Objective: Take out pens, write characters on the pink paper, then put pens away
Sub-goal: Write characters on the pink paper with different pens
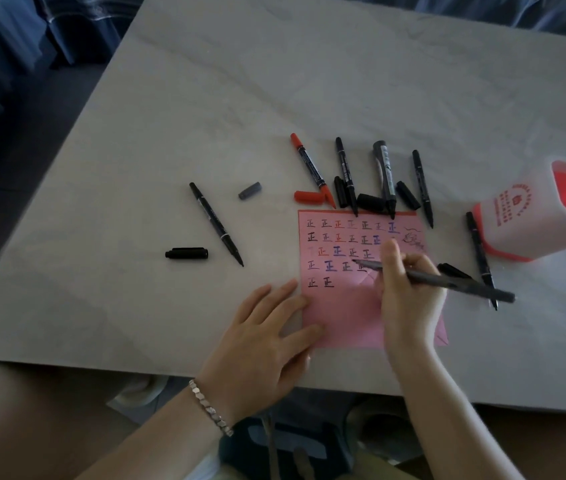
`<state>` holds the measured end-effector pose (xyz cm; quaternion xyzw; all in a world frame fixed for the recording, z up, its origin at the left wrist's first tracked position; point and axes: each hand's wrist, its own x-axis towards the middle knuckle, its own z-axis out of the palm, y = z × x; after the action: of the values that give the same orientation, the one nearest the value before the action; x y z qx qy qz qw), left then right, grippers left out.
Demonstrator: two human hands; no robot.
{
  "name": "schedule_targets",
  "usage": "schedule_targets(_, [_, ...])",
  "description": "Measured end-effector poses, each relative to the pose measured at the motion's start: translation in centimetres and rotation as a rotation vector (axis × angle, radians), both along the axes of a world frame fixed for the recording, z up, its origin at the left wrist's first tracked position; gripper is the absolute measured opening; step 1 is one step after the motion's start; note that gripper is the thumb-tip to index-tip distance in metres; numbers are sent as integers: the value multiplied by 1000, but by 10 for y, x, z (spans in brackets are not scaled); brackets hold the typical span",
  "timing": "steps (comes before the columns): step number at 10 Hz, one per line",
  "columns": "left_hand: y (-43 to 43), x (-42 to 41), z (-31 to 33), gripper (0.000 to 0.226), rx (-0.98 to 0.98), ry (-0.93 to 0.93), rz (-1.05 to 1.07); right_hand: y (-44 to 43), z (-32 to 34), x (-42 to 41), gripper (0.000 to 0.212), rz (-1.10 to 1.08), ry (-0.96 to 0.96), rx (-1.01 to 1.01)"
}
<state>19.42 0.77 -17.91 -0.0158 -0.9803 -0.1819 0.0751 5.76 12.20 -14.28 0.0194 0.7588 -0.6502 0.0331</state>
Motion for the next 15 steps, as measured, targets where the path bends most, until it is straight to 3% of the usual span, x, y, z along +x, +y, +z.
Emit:
schedule_targets(2, [0,0,1,30,43,17,2,17,49,-62,20,330,-296,-242])
schedule_targets(3, [0,-1,0,29,46,19,8,-1,76,-95,30,517,-185,133])
schedule_targets(4, [0,-1,0,30,19,10,13,-31,85,-102,24,721,-112,413])
schedule_targets(5, [-1,0,1,30,19,1,16,-74,79,-95,25,911,97,773])
schedule_targets(7, [-1,1,0,29,39,18,14,-113,47,-81,32,899,259,948])
schedule_targets(9, [-1,0,-1,29,41,23,11,-111,38,-86,25,719,323,914])
schedule_targets(11, [-1,0,0,30,32,19,7,-116,34,-101,29,654,249,1129])
schedule_targets(12, [-1,0,1,30,34,13,3,-121,31,-100,27,631,230,1124])
schedule_targets(13, [-1,0,0,30,22,17,-1,-111,42,-98,26,596,148,927])
schedule_targets(15, [1,-1,2,31,-39,32,-3,-44,64,-73,7,417,188,460])
